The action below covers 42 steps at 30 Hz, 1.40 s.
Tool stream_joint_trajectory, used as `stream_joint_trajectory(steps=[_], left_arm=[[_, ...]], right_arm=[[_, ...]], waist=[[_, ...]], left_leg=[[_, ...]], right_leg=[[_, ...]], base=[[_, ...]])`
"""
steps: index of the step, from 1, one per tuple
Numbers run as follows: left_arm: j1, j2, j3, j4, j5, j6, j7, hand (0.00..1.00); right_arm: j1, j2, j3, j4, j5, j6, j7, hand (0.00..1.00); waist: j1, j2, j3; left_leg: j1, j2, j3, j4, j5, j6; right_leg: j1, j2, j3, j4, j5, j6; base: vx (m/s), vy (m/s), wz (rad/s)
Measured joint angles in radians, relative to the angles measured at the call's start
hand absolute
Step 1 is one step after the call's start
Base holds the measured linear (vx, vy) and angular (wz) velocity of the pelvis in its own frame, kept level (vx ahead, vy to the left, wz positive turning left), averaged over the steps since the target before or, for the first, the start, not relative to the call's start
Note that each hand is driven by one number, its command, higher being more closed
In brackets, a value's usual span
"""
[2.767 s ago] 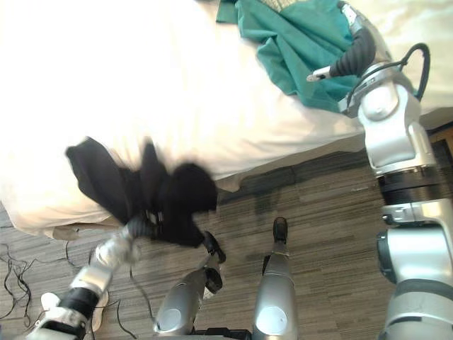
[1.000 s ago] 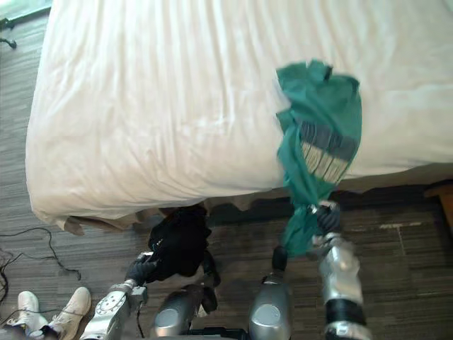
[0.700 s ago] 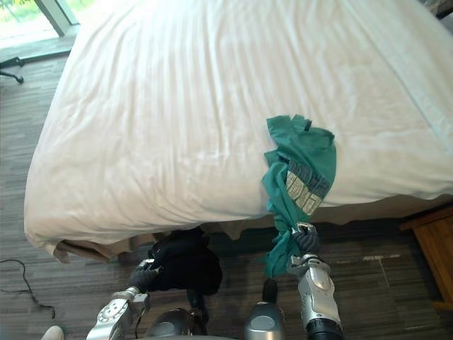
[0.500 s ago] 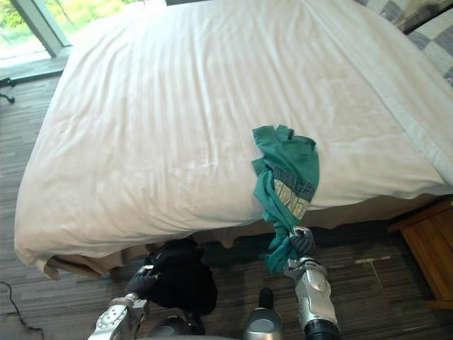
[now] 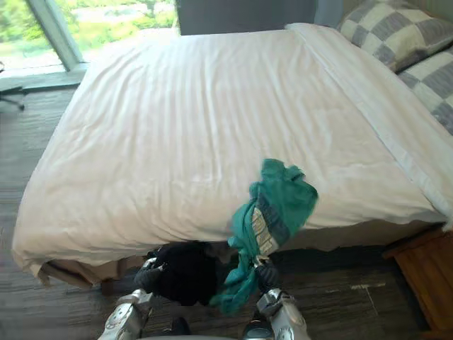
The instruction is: Tidy the bed and pick cloth on bed and put in laundry
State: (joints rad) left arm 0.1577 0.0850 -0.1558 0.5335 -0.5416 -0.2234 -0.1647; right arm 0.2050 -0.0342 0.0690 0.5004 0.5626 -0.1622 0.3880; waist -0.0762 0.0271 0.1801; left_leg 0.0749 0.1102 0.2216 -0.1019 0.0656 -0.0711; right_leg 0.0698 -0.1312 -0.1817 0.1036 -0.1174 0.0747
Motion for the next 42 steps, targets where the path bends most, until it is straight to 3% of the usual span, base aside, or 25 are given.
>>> stream_joint_trajectory(steps=[2,3,7,13,15,16,17,18,20,21,23,25,27,28,30,33,34,35,36,37,38,40,42], left_arm=[[-0.009,-0.005,-0.029,0.000,-0.010,-0.007,0.006,1.00],[-0.002,-0.005,-0.035,-0.001,-0.023,-0.011,0.019,1.00],[0.037,0.000,-0.028,-0.059,-0.038,-0.028,0.067,1.00],[0.098,-0.007,0.010,-0.150,-0.066,-0.054,0.106,1.00],[0.102,-0.008,0.013,-0.172,-0.077,-0.058,0.106,1.00],[0.100,-0.021,0.015,-0.194,-0.077,-0.058,0.104,1.00],[0.102,-0.041,0.019,-0.215,-0.077,-0.058,0.097,1.00],[0.108,-0.051,0.031,-0.232,-0.077,-0.058,0.096,1.00],[0.102,-0.057,0.042,-0.232,-0.077,-0.058,0.097,1.00],[0.113,-0.065,0.046,-0.231,-0.077,-0.058,0.100,1.00],[0.135,-0.079,0.047,-0.231,-0.078,-0.058,0.110,1.00],[0.142,-0.075,0.052,-0.230,-0.078,-0.057,0.127,1.00],[0.139,-0.078,0.068,-0.229,-0.079,-0.054,0.129,1.00],[0.139,-0.078,0.068,-0.229,-0.080,-0.052,0.129,1.00],[0.140,-0.071,0.069,-0.229,-0.092,-0.047,0.128,1.00],[0.136,-0.055,0.069,-0.229,-0.105,-0.043,0.129,1.00],[0.131,-0.060,0.070,-0.228,-0.108,-0.042,0.130,1.00],[0.130,-0.061,0.080,-0.226,-0.114,-0.042,0.133,1.00],[0.128,-0.057,0.079,-0.225,-0.114,-0.042,0.135,1.00],[0.121,-0.044,0.080,-0.223,-0.114,-0.041,0.141,1.00],[0.113,-0.048,0.073,-0.210,-0.114,-0.037,0.147,1.00],[0.121,-0.051,0.065,-0.210,-0.113,-0.036,0.148,1.00],[0.114,-0.047,0.065,-0.210,-0.113,-0.036,0.149,1.00]], right_arm=[[0.021,-0.002,0.007,-0.022,-0.005,-0.013,-0.013,1.00],[0.019,-0.003,0.011,-0.029,-0.041,-0.017,-0.038,1.00],[-0.020,-0.006,0.016,-0.041,-0.096,-0.027,-0.106,1.00],[-0.083,-0.005,0.018,-0.053,-0.156,-0.028,-0.171,1.00],[-0.079,-0.004,0.016,-0.058,-0.160,-0.028,-0.200,1.00],[-0.065,-0.007,0.008,-0.075,-0.182,-0.028,-0.223,1.00],[-0.046,-0.010,-0.006,-0.101,-0.195,-0.027,-0.242,1.00],[-0.033,-0.004,-0.014,-0.120,-0.194,-0.017,-0.278,1.00],[-0.028,-0.011,-0.017,-0.138,-0.194,-0.013,-0.301,1.00],[-0.040,-0.026,-0.021,-0.138,-0.194,-0.009,-0.316,1.00],[-0.054,-0.036,-0.022,-0.138,-0.194,0.003,-0.325,1.00],[-0.062,-0.042,-0.019,-0.138,-0.194,0.006,-0.330,1.00],[-0.078,-0.022,-0.034,-0.133,-0.194,0.018,-0.330,1.00],[-0.077,-0.020,-0.040,-0.131,-0.194,0.019,-0.331,1.00],[-0.062,-0.019,-0.059,-0.130,-0.194,0.026,-0.335,1.00],[-0.056,-0.014,-0.061,-0.131,-0.193,0.025,-0.345,1.00],[-0.051,-0.012,-0.059,-0.130,-0.193,0.024,-0.352,1.00],[-0.054,-0.011,-0.042,-0.133,-0.191,0.024,-0.355,1.00],[-0.063,-0.006,-0.035,-0.133,-0.190,0.022,-0.358,1.00],[-0.065,0.002,-0.028,-0.134,-0.190,0.020,-0.366,1.00],[-0.060,0.010,-0.027,-0.133,-0.190,0.018,-0.378,1.00],[-0.056,0.010,-0.028,-0.133,-0.190,0.017,-0.395,1.00],[-0.041,0.009,-0.030,-0.133,-0.190,0.016,-0.403,1.00]], waist=[[-0.009,-0.011,-0.008],[0.006,-0.015,-0.016],[0.037,-0.005,-0.028],[0.049,0.002,-0.029],[0.061,0.000,-0.028],[0.055,0.000,-0.025],[0.051,0.013,-0.024],[0.054,0.017,-0.021],[0.054,0.004,-0.016],[0.069,0.029,-0.019],[0.065,0.056,-0.022],[0.066,0.054,-0.029],[0.064,0.049,-0.026],[0.061,0.051,-0.026],[0.064,0.043,-0.023],[0.057,0.038,-0.022],[0.056,0.035,-0.018],[0.059,0.034,-0.014],[0.063,0.028,-0.010],[0.066,0.008,0.005],[0.068,0.002,0.009],[0.068,0.007,0.010],[0.067,0.006,0.013]], left_leg=[[-0.017,-0.032,-0.102,0.002,0.021,0.015],[-0.024,-0.046,-0.135,0.002,0.026,0.013],[-0.051,-0.056,-0.187,0.004,0.034,0.012],[-0.078,-0.066,-0.265,0.004,0.053,0.010],[-0.088,-0.086,-0.253,0.004,0.088,0.024],[-0.110,-0.115,-0.207,0.000,0.121,0.068],[-0.116,-0.116,-0.123,-0.001,0.066,0.149],[-0.121,-0.102,0.023,0.030,-0.011,0.168],[-0.134,-0.083,0.162,0.112,-0.107,0.164],[-0.155,-0.044,0.250,0.174,-0.122,0.164],[-0.178,-0.024,0.256,0.231,-0.117,0.171],[-0.189,-0.041,0.279,0.238,-0.117,0.174],[-0.196,-0.044,0.379,0.256,-0.117,0.176],[-0.196,-0.042,0.385,0.260,-0.114,0.177],[-0.173,-0.060,0.340,0.230,-0.050,0.182],[-0.138,-0.079,0.244,0.152,-0.011,0.192],[-0.131,-0.077,0.214,0.120,0.006,0.194],[-0.121,-0.076,0.200,0.095,0.022,0.189],[-0.117,-0.081,0.197,0.095,0.027,0.183],[-0.114,-0.099,0.196,0.111,0.023,0.168],[-0.111,-0.108,0.183,0.118,0.019,0.161],[-0.108,-0.107,0.167,0.116,0.007,0.150],[-0.106,-0.114,0.139,0.100,0.002,0.157]], right_leg=[[-0.009,0.002,0.042,0.078,-0.054,-0.008],[-0.008,-0.012,0.034,0.107,-0.082,-0.003],[0.009,-0.018,-0.018,0.097,-0.095,-0.007],[0.061,-0.017,-0.126,0.053,-0.096,-0.008],[0.083,-0.032,-0.187,0.052,-0.104,-0.008],[0.104,-0.050,-0.249,0.055,-0.108,-0.006],[0.124,-0.055,-0.310,0.055,-0.108,-0.005],[0.160,-0.053,-0.378,0.053,-0.104,0.003],[0.187,-0.080,-0.438,0.058,-0.102,0.006],[0.184,-0.089,-0.453,0.102,-0.120,0.009],[0.183,-0.103,-0.463,0.162,-0.143,0.002],[0.212,-0.098,-0.471,0.109,-0.165,0.004],[0.247,-0.097,-0.529,0.047,-0.147,0.051],[0.249,-0.101,-0.540,0.061,-0.147,0.051],[0.251,-0.133,-0.578,0.207,-0.144,0.046],[0.213,-0.170,-0.566,0.396,-0.133,0.007],[0.188,-0.156,-0.539,0.381,-0.203,0.019],[0.154,-0.146,-0.531,0.326,-0.215,0.013],[0.139,-0.147,-0.528,0.276,-0.193,0.001],[0.134,-0.155,-0.528,0.225,-0.144,0.006],[0.146,-0.160,-0.529,0.230,-0.141,0.015],[0.137,-0.183,-0.527,0.297,-0.141,0.015],[0.109,-0.203,-0.486,0.388,-0.127,-0.007]], base=[[0.12,-0.070,1.67],[0.14,-0.054,1.29],[0.08,-0.057,0.55],[0.03,-0.044,0.47],[-0.04,-0.020,0.83],[-0.07,0.021,1.31],[-0.07,0.059,1.89],[-0.02,0.054,1.70],[0.03,0.054,1.44],[0.03,0.037,0.97],[0.04,0.034,0.90],[0.05,0.012,0.87],[0.07,0.021,0.85],[0.09,0.060,0.92],[0.10,0.069,0.94],[0.09,-0.026,0.95],[0.07,-0.112,0.81],[0.04,-0.081,0.60],[0.03,-0.064,0.42],[0.05,-0.052,0.36],[0.05,-0.052,0.29],[0.04,-0.033,0.28],[0.02,-0.021,0.39]])
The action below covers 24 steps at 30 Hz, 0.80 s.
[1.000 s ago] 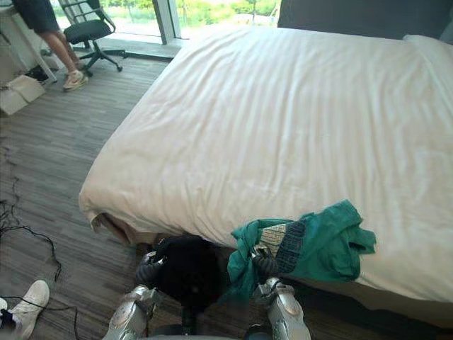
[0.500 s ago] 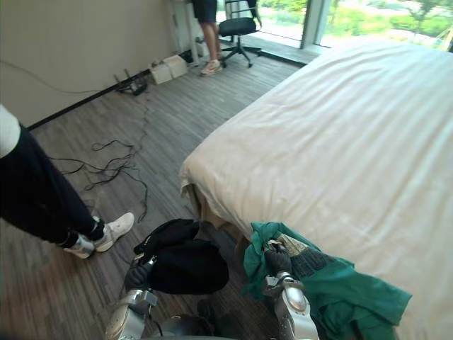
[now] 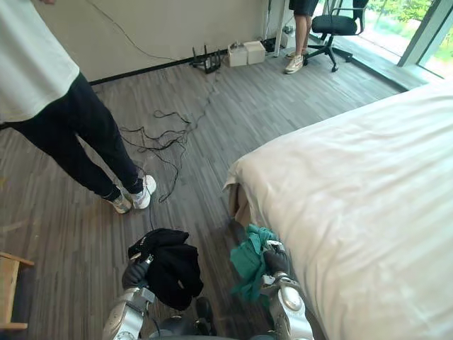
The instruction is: Tidy the bed and pick cloth on bed and put in laundry
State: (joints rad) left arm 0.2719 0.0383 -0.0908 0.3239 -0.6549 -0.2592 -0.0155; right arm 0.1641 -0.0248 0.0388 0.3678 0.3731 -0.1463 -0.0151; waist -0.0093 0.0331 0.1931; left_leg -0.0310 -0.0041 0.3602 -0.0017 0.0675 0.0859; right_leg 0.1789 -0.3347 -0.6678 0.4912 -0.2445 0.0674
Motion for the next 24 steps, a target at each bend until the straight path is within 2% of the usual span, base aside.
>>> stream_joint_trajectory(steps=[1,2,3,5,6,7,9,10,19,24], left_arm=[[-0.001,0.007,-0.004,0.000,0.000,0.000,0.000,1.00],[-0.009,0.012,-0.021,0.002,0.001,-0.001,0.001,1.00],[-0.016,0.020,-0.024,0.003,0.001,0.000,0.003,1.00],[-0.041,0.021,-0.029,0.007,0.004,0.001,0.013,1.00],[-0.052,0.023,-0.033,0.016,0.009,0.009,0.023,1.00],[-0.057,0.025,-0.035,0.023,0.010,0.013,0.025,1.00],[-0.054,0.006,-0.057,0.035,0.009,0.022,0.038,1.00],[-0.039,0.036,-0.077,0.054,0.009,0.032,0.017,1.00],[-0.042,0.042,-0.111,0.054,0.008,0.033,0.027,1.00],[-0.062,0.048,-0.184,0.053,-0.002,0.060,0.078,1.00]], right_arm=[[0.007,0.003,-0.003,0.000,0.001,0.000,-0.002,1.00],[0.024,0.008,-0.016,-0.001,0.008,-0.003,-0.004,1.00],[0.041,0.019,-0.020,-0.012,0.010,-0.003,-0.006,1.00],[0.070,0.022,-0.020,-0.035,0.020,-0.013,-0.009,1.00],[0.074,0.022,-0.023,-0.029,0.039,-0.022,-0.011,1.00],[0.069,0.022,-0.025,-0.025,0.048,-0.028,-0.010,1.00],[0.057,0.016,-0.052,-0.015,0.057,-0.036,-0.011,1.00],[0.029,0.054,-0.027,0.061,0.074,-0.042,0.012,1.00],[0.029,0.054,-0.017,0.061,0.079,-0.042,0.012,1.00],[0.030,0.054,0.025,0.061,0.123,-0.034,0.011,1.00]], waist=[[-0.001,0.004,0.002],[-0.004,0.001,0.007],[-0.013,0.005,0.009],[-0.030,-0.012,0.014],[-0.028,-0.034,0.010],[-0.032,-0.057,0.011],[-0.024,-0.038,0.011],[-0.028,-0.044,-0.005],[-0.029,-0.044,-0.005],[-0.029,-0.045,-0.005]], left_leg=[[0.017,0.000,-0.018,-0.005,0.001,-0.001],[0.029,0.002,-0.063,-0.022,0.010,-0.001],[0.022,0.002,-0.103,-0.028,0.016,-0.004],[0.015,-0.006,-0.164,-0.043,0.027,-0.005],[0.017,-0.029,-0.177,-0.053,0.028,-0.006],[0.022,-0.048,-0.175,-0.054,0.030,-0.005],[0.040,-0.046,-0.144,-0.074,0.044,-0.012],[0.126,-0.032,-0.090,-0.103,0.007,-0.042],[0.127,-0.031,-0.090,-0.103,0.009,-0.039],[0.133,-0.029,-0.100,-0.103,0.017,-0.039]], right_leg=[[-0.019,0.005,0.062,0.045,0.017,-0.035],[-0.058,0.043,0.183,0.078,-0.034,-0.045],[-0.064,0.099,0.258,0.037,-0.070,-0.034],[-0.071,0.187,0.386,-0.078,-0.099,-0.033],[-0.069,0.195,0.403,-0.168,-0.088,-0.045],[-0.063,0.185,0.402,-0.191,-0.062,-0.026],[-0.055,0.176,0.379,-0.197,-0.064,-0.025],[0.037,0.194,0.403,-0.244,-0.016,-0.011],[0.038,0.195,0.403,-0.244,-0.016,-0.011],[0.046,0.205,0.403,-0.242,-0.016,-0.012]], base=[[0.09,-0.044,0.47],[0.09,-0.072,0.75],[0.05,-0.115,1.05],[0.02,-0.102,1.14],[0.02,-0.078,0.93],[0.03,-0.079,0.83],[0.05,-0.055,0.29],[0.04,-0.021,-0.09],[0.00,0.000,0.00],[0.00,0.000,0.04]])
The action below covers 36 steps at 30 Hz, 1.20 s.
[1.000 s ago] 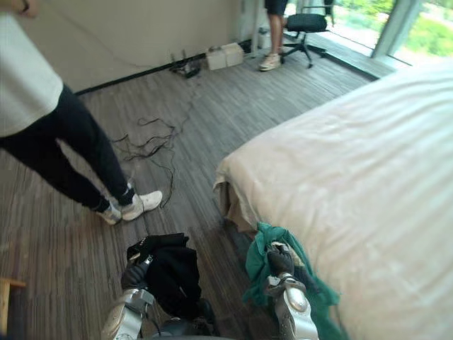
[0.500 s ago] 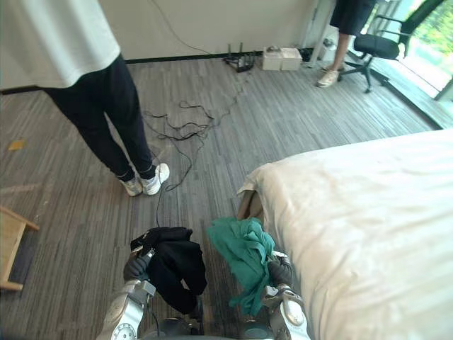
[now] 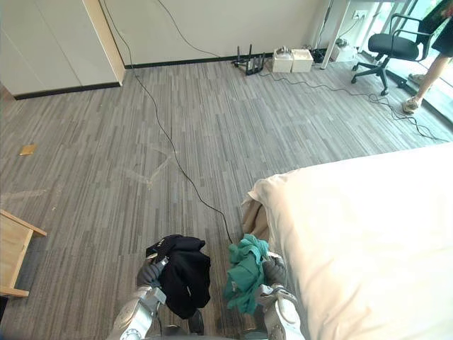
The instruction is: Tidy the bed and pick cloth on bed and put in laundry
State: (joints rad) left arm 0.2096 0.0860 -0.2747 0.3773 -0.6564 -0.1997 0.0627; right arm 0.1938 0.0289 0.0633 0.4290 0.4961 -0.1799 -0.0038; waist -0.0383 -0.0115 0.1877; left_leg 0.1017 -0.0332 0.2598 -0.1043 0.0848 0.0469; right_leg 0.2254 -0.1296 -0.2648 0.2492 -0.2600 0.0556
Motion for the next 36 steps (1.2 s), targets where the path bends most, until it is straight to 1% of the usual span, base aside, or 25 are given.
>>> stream_joint_trajectory(steps=[4,5,6,8,9,10,13,15,18,19,20,21,22,23,25,27,28,29,30,31,32,33,34,35,36], left_arm=[[-0.001,0.002,-0.035,-0.001,0.000,0.005,0.045,1.00],[0.000,-0.001,-0.038,-0.004,-0.001,0.010,0.054,1.00],[0.001,-0.001,-0.037,-0.022,-0.002,0.012,0.059,1.00],[0.003,-0.001,-0.033,-0.044,-0.004,0.012,0.068,1.00],[-0.003,-0.003,-0.023,-0.044,-0.015,0.012,0.068,1.00],[-0.006,-0.006,-0.017,-0.044,-0.027,0.012,0.067,1.00],[0.001,-0.015,-0.002,-0.043,-0.032,0.012,0.050,1.00],[0.002,-0.018,0.002,-0.043,-0.036,0.011,0.049,1.00],[0.004,-0.028,0.002,-0.043,-0.042,0.012,0.049,1.00],[0.005,-0.034,0.001,-0.043,-0.042,0.012,0.049,1.00],[0.007,-0.036,0.001,-0.043,-0.042,0.012,0.049,1.00],[0.011,-0.037,0.000,-0.043,-0.042,0.012,0.049,1.00],[0.011,-0.037,0.000,-0.043,-0.041,0.012,0.049,1.00],[0.010,-0.038,0.000,-0.043,-0.042,0.011,0.047,1.00],[0.008,-0.038,0.000,-0.043,-0.042,0.010,0.047,1.00],[0.006,-0.038,0.001,-0.043,-0.041,0.011,0.047,1.00],[0.002,-0.041,0.001,-0.043,-0.040,0.012,0.048,1.00],[-0.005,-0.044,0.000,-0.045,-0.039,0.012,0.048,1.00],[-0.008,-0.042,0.000,-0.055,-0.038,0.013,0.049,1.00],[-0.007,-0.039,0.000,-0.070,-0.038,0.018,0.053,1.00],[-0.006,-0.033,0.000,-0.080,-0.036,0.020,0.054,1.00],[-0.006,-0.030,0.000,-0.081,-0.029,0.020,0.056,1.00],[-0.004,-0.029,0.001,-0.085,-0.029,0.020,0.058,1.00],[-0.001,-0.029,0.001,-0.094,-0.029,0.019,0.061,1.00],[0.002,-0.028,0.001,-0.109,-0.028,0.019,0.068,1.00]], right_arm=[[-0.005,-0.001,0.034,0.000,0.013,0.020,-0.001,1.00],[-0.005,-0.011,0.035,0.000,0.013,0.021,-0.001,1.00],[-0.011,-0.013,0.039,-0.001,0.013,0.023,0.000,1.00],[-0.021,-0.024,0.038,-0.002,0.012,0.032,0.001,1.00],[-0.025,-0.043,0.039,-0.002,0.012,0.037,0.004,1.00],[-0.024,-0.050,0.037,-0.002,0.012,0.037,0.009,1.00],[0.007,-0.080,0.021,-0.005,0.012,0.036,0.027,1.00],[0.011,-0.084,0.022,-0.007,0.011,0.037,0.030,1.00],[0.032,-0.076,0.037,-0.067,0.010,0.043,0.033,1.00],[0.044,-0.076,0.045,-0.087,0.010,0.043,0.034,1.00],[0.047,-0.076,0.049,-0.088,0.010,0.043,0.036,1.00],[0.048,-0.079,0.056,-0.087,0.010,0.043,0.037,1.00],[0.047,-0.080,0.057,-0.087,0.010,0.043,0.037,1.00],[0.041,-0.080,0.058,-0.085,0.010,0.043,0.039,1.00],[0.028,-0.080,0.068,-0.077,0.010,0.042,0.039,1.00],[0.025,-0.081,0.087,-0.068,0.011,0.042,0.039,1.00],[0.023,-0.080,0.088,-0.061,0.011,0.042,0.038,1.00],[0.020,-0.078,0.087,-0.056,0.011,0.042,0.036,1.00],[0.015,-0.076,0.087,-0.056,0.010,0.042,0.034,1.00],[0.005,-0.074,0.087,-0.051,0.010,0.042,0.031,1.00],[-0.004,-0.069,0.084,-0.043,0.010,0.042,0.027,1.00],[-0.008,-0.068,0.087,-0.036,0.009,0.043,0.022,1.00],[-0.007,-0.068,0.088,-0.037,0.009,0.043,0.019,1.00],[-0.009,-0.069,0.088,-0.037,0.009,0.043,0.019,1.00],[-0.017,-0.068,0.088,-0.038,0.010,0.042,0.018,1.00]], waist=[[0.001,0.001,-0.001],[0.001,0.003,-0.002],[0.006,0.006,-0.002],[0.020,0.020,0.009],[0.026,0.029,0.020],[0.025,0.034,0.028],[0.021,0.063,0.043],[0.025,0.075,0.049],[0.028,0.074,0.050],[0.028,0.071,0.052],[0.028,0.067,0.055],[0.028,0.058,0.060],[0.028,0.057,0.059],[0.029,0.053,0.058],[0.038,0.043,0.055],[0.044,0.018,0.028],[0.045,0.005,0.018],[0.045,-0.010,0.004],[0.047,-0.032,-0.004],[0.047,-0.051,-0.002],[0.045,-0.057,-0.001],[0.038,-0.051,0.000],[0.031,-0.037,-0.001],[0.030,-0.025,-0.002],[0.030,-0.013,0.000]], left_leg=[[0.002,0.009,-0.003,0.006,0.004,-0.003],[-0.021,0.019,0.006,0.032,-0.006,-0.008],[-0.104,0.043,0.017,0.163,-0.060,-0.009],[-0.198,0.090,0.042,0.358,-0.130,-0.014],[-0.252,0.122,0.066,0.491,-0.151,-0.026],[-0.270,0.134,0.067,0.548,-0.155,-0.030],[-0.238,0.139,0.041,0.535,-0.182,-0.040],[-0.212,0.133,0.038,0.482,-0.192,-0.041],[-0.202,0.116,0.059,0.420,-0.166,-0.053],[-0.208,0.116,0.064,0.424,-0.160,-0.050],[-0.210,0.117,0.069,0.430,-0.160,-0.051],[-0.218,0.126,0.106,0.453,-0.187,-0.063],[-0.220,0.129,0.116,0.457,-0.193,-0.059],[-0.226,0.134,0.134,0.467,-0.216,-0.036],[-0.229,0.131,0.161,0.491,-0.249,-0.005],[-0.245,0.114,0.170,0.528,-0.309,0.014],[-0.245,0.102,0.169,0.525,-0.319,0.019],[-0.234,0.083,0.166,0.511,-0.326,0.024],[-0.211,0.056,0.168,0.482,-0.326,0.029],[-0.175,0.031,0.163,0.456,-0.330,0.037],[-0.140,0.019,0.151,0.439,-0.334,0.043],[-0.084,0.015,0.125,0.416,-0.336,0.044],[-0.048,0.023,0.103,0.396,-0.336,0.044],[-0.019,0.034,0.092,0.378,-0.335,0.042],[0.008,0.049,0.078,0.363,-0.334,0.040]], right_leg=[[0.004,0.007,0.004,0.003,0.001,-0.002],[-0.012,0.009,0.014,0.004,0.005,-0.009],[-0.030,0.017,0.032,0.003,0.009,-0.016],[-0.037,0.033,0.039,-0.007,-0.001,-0.028],[-0.026,0.041,0.044,-0.015,-0.025,-0.037],[-0.017,0.041,0.044,-0.021,-0.045,-0.041],[-0.008,0.049,0.046,0.020,-0.086,-0.062],[-0.011,0.051,0.055,0.044,-0.098,-0.060],[-0.025,0.041,0.064,0.047,-0.096,-0.064],[-0.025,0.040,0.066,0.040,-0.091,-0.062],[-0.020,0.040,0.066,0.031,-0.088,-0.059],[-0.006,0.039,0.064,0.008,-0.080,-0.049],[-0.005,0.039,0.064,0.005,-0.080,-0.049],[-0.005,0.038,0.068,-0.006,-0.082,-0.045],[-0.007,0.026,0.090,-0.015,-0.089,-0.031],[-0.015,-0.004,0.091,0.002,-0.102,-0.005],[-0.039,-0.018,0.092,0.051,-0.106,0.004],[-0.111,-0.050,0.090,0.202,-0.109,0.011],[-0.191,-0.088,0.088,0.389,-0.093,0.038],[-0.249,-0.128,0.085,0.545,-0.042,0.052],[-0.289,-0.154,0.081,0.652,-0.004,0.037],[-0.319,-0.161,0.072,0.761,-0.014,0.017],[-0.338,-0.151,0.055,0.792,-0.029,0.005],[-0.367,-0.140,0.041,0.794,-0.047,0.002],[-0.414,-0.119,0.028,0.760,-0.062,-0.015]], base=[[0.00,0.000,0.02],[-0.03,-0.016,-0.09],[-0.04,-0.026,-0.13],[-0.08,-0.046,-0.27],[-0.10,-0.052,-0.24],[-0.14,-0.029,-0.07],[-0.17,0.002,0.05],[-0.13,-0.013,-0.03],[-0.04,-0.012,-0.01],[0.04,0.001,0.04],[0.09,0.011,0.05],[0.08,0.015,0.04],[0.14,0.035,0.00],[0.17,0.055,-0.13],[0.22,0.078,-0.25],[0.31,0.107,-0.07],[0.37,0.109,0.19],[0.36,0.107,0.27],[0.44,0.104,0.31],[0.37,0.070,0.27],[0.38,0.015,0.35],[0.30,-0.014,0.43],[0.36,-0.041,0.47],[0.33,-0.063,0.42],[0.35,-0.116,0.43]])
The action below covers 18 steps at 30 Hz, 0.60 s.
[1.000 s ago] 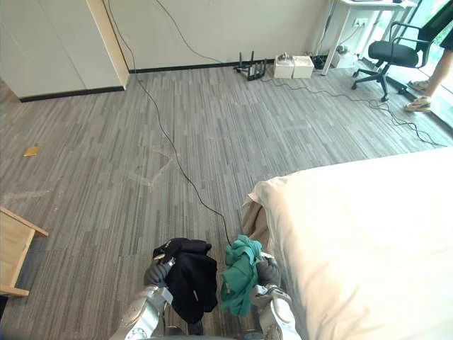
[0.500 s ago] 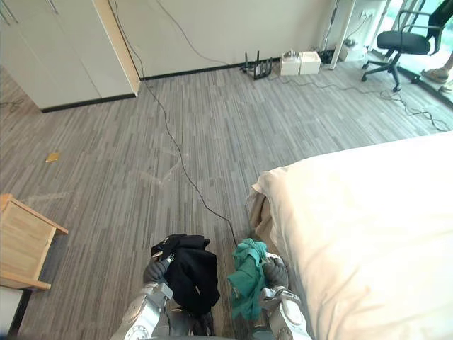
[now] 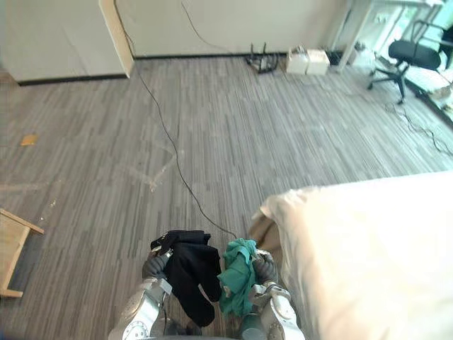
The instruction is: Tidy the bed and pick cloth on bed and put in laundry
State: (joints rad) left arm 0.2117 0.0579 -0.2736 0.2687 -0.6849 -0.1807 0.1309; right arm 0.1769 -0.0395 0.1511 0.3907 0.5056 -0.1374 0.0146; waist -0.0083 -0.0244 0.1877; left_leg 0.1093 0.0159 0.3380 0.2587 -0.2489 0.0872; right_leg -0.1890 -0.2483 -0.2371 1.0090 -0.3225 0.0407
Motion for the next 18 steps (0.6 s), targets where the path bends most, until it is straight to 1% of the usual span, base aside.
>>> stream_joint_trajectory(steps=[2,3,4,5,6,7,8,10,11,12,13,14,15,16,17,18], left_arm=[[-0.007,-0.001,-0.002,0.000,0.001,0.003,0.003,1.00],[-0.010,-0.001,-0.003,0.000,0.009,0.005,0.006,1.00],[-0.013,0.005,-0.006,0.000,0.009,0.008,0.007,1.00],[-0.026,0.014,-0.011,0.016,0.011,0.012,0.005,1.00],[-0.037,-0.003,-0.016,0.038,0.011,0.034,0.015,1.00],[-0.039,-0.005,-0.039,0.035,0.011,0.040,0.023,1.00],[-0.042,-0.005,-0.049,0.036,0.012,0.041,0.023,1.00],[-0.061,-0.005,-0.077,0.037,0.012,0.041,0.020,1.00],[-0.071,-0.004,-0.077,0.037,0.012,0.039,0.020,1.00],[-0.066,-0.005,-0.076,0.039,0.012,0.038,0.019,1.00],[-0.063,0.008,-0.073,0.047,0.011,0.038,0.020,1.00],[-0.070,0.011,-0.069,0.070,0.010,0.038,0.020,1.00],[-0.073,0.011,-0.069,0.081,0.008,0.039,0.021,1.00],[-0.072,0.009,-0.069,0.081,0.007,0.039,0.021,1.00],[-0.072,0.004,-0.070,0.081,0.007,0.039,0.023,1.00],[-0.064,0.000,-0.071,0.081,0.006,0.039,0.028,1.00]], right_arm=[[-0.006,-0.001,-0.003,-0.004,0.001,0.000,0.000,1.00],[0.000,-0.002,-0.003,-0.009,0.003,0.000,0.000,1.00],[0.014,0.000,-0.003,-0.024,0.003,-0.001,0.000,1.00],[0.025,0.003,-0.004,-0.034,0.004,-0.003,0.001,1.00],[0.025,-0.012,-0.009,-0.022,0.005,-0.001,0.000,1.00],[0.025,-0.008,-0.039,-0.026,0.008,-0.001,-0.001,1.00],[0.025,-0.006,-0.058,-0.037,0.020,-0.001,-0.002,1.00],[0.022,-0.006,-0.082,-0.055,0.025,-0.001,-0.010,1.00],[0.023,-0.007,-0.083,-0.062,0.025,-0.002,-0.010,1.00],[0.017,-0.006,-0.083,-0.063,0.025,-0.002,-0.010,1.00],[0.018,0.002,-0.071,-0.063,0.023,-0.001,-0.009,1.00],[0.018,0.002,-0.069,-0.063,0.022,-0.001,-0.008,1.00],[0.014,0.001,-0.073,-0.066,0.022,-0.001,-0.007,1.00],[0.022,-0.002,-0.080,-0.078,0.022,0.001,-0.006,1.00],[0.028,-0.009,-0.089,-0.083,0.022,0.005,0.000,1.00],[0.036,-0.022,-0.087,-0.083,0.021,0.014,0.007,1.00]], waist=[[-0.014,0.014,0.007],[-0.031,0.016,0.009],[-0.039,0.003,0.007],[-0.045,-0.003,0.022],[-0.050,0.032,0.020],[-0.053,0.046,0.021],[-0.056,0.051,0.029],[-0.055,0.045,0.057],[-0.055,0.035,0.063],[-0.051,0.035,0.067],[-0.049,0.013,0.060],[-0.048,0.024,0.068],[-0.056,0.043,0.074],[-0.061,0.061,0.075],[-0.067,0.082,0.073],[-0.076,0.105,0.058]], left_leg=[[0.014,0.029,-0.034,0.002,0.000,0.000],[0.013,0.046,-0.062,0.012,-0.004,-0.023],[0.012,0.049,-0.083,0.026,-0.021,-0.062],[0.016,0.049,-0.096,0.041,-0.045,-0.103],[0.018,0.086,-0.116,0.041,-0.057,-0.121],[0.018,0.109,-0.120,0.029,-0.049,-0.122],[0.025,0.115,-0.122,0.019,-0.047,-0.121],[0.065,0.135,-0.122,0.005,-0.043,-0.123],[0.080,0.139,-0.120,0.011,-0.047,-0.131],[0.082,0.139,-0.115,0.016,-0.055,-0.144],[0.081,0.138,-0.108,0.044,-0.081,-0.172],[0.073,0.148,-0.104,0.066,-0.096,-0.178],[0.059,0.159,-0.107,0.076,-0.110,-0.178],[0.053,0.166,-0.115,0.072,-0.135,-0.174],[0.051,0.173,-0.123,0.055,-0.149,-0.171],[0.067,0.183,-0.121,0.011,-0.137,-0.147]], right_leg=[[-0.061,0.044,0.005,-0.133,-0.019,-0.007],[-0.082,0.072,0.022,-0.287,-0.002,0.002],[-0.074,0.082,0.059,-0.463,0.078,0.008],[-0.063,0.088,0.072,-0.532,0.147,-0.035],[-0.038,0.118,0.048,-0.540,0.168,-0.039],[-0.037,0.133,0.037,-0.524,0.168,-0.039],[-0.040,0.134,0.037,-0.498,0.166,-0.036],[-0.058,0.129,0.041,-0.392,0.165,-0.033],[-0.094,0.126,0.066,-0.321,0.160,-0.028],[-0.104,0.131,0.098,-0.324,0.125,-0.007],[-0.078,0.131,0.120,-0.375,0.094,-0.017],[-0.074,0.136,0.113,-0.375,0.072,-0.043],[-0.082,0.143,0.108,-0.362,0.067,-0.041],[-0.085,0.146,0.093,-0.361,0.051,-0.048],[-0.086,0.148,0.074,-0.363,0.022,-0.057],[-0.078,0.161,0.060,-0.384,0.007,-0.056]], base=[[0.27,-0.192,0.58],[0.22,-0.243,0.90],[0.28,-0.325,0.98],[0.19,-0.230,0.71],[0.25,-0.288,0.51],[0.17,-0.190,0.42],[0.17,-0.190,0.44],[0.08,-0.119,0.29],[0.04,-0.123,0.06],[0.07,-0.172,-0.02],[0.07,-0.125,-0.11],[0.04,-0.144,-0.06],[-0.02,-0.094,0.01],[-0.03,-0.103,0.17],[0.02,-0.111,0.20],[0.16,-0.135,0.22]])
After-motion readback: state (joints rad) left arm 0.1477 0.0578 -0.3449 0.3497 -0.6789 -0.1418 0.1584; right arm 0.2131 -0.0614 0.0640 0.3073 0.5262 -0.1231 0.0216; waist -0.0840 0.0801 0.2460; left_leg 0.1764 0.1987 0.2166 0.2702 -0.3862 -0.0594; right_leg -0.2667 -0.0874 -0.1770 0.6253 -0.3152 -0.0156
